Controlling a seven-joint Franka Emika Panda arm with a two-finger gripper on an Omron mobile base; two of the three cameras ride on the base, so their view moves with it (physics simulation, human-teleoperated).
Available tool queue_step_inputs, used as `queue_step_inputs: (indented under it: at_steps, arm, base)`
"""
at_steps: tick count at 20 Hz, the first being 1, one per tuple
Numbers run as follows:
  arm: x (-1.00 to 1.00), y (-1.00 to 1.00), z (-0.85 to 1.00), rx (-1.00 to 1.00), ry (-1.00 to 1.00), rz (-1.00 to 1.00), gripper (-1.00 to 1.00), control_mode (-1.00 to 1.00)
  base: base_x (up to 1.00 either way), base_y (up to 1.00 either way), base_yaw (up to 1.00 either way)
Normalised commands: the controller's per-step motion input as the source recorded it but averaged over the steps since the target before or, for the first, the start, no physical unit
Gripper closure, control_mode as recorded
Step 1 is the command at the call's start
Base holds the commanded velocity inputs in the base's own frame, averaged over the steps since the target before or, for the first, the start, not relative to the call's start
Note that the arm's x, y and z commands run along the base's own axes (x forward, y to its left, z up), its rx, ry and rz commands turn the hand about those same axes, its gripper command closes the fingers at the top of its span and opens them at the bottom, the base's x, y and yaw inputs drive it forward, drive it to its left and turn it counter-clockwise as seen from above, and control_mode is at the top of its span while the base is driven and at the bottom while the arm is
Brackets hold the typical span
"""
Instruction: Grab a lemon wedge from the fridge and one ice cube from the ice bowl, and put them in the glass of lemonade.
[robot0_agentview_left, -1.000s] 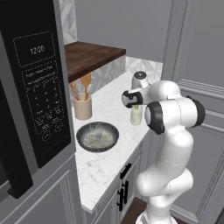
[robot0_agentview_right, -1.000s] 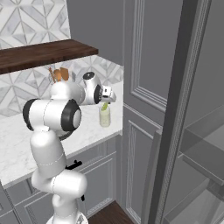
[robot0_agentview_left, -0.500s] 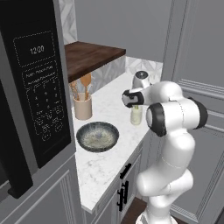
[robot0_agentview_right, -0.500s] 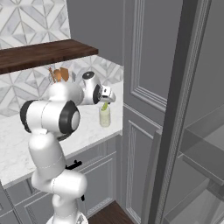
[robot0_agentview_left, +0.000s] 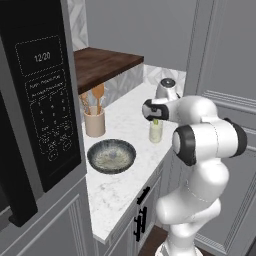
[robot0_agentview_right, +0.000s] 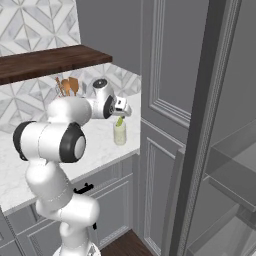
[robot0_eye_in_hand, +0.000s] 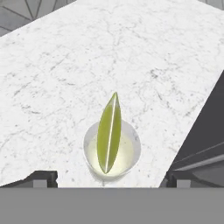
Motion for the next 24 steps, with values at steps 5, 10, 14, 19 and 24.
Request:
queue_step_inputs:
  at_steps: [5, 10, 14, 19, 24]
  arm:
    - [-0.33, -0.02, 0.21, 0.02, 0.0, 0.0, -1.0, -1.0]
    - [-0.49, -0.07, 0.22, 0.03, 0.0, 0.0, -1.0, -1.0]
    - [-0.71, -0.04, 0.19, 0.01, 0.02, 0.0, -1.0, -1.0]
    - [-0.54, -0.06, 0.36, 0.0, 0.15, 0.0, -1.0, -1.0]
    - [-0.49, 0.0, 0.35, 0.0, 0.22, 0.0, -1.0, -1.0]
  base:
    - [0.0, 0.0, 0.0]
    - [0.0, 0.0, 0.0]
    - [0.0, 0.0, 0.0]
    - [0.0, 0.0, 0.0]
    - [0.0, 0.0, 0.0]
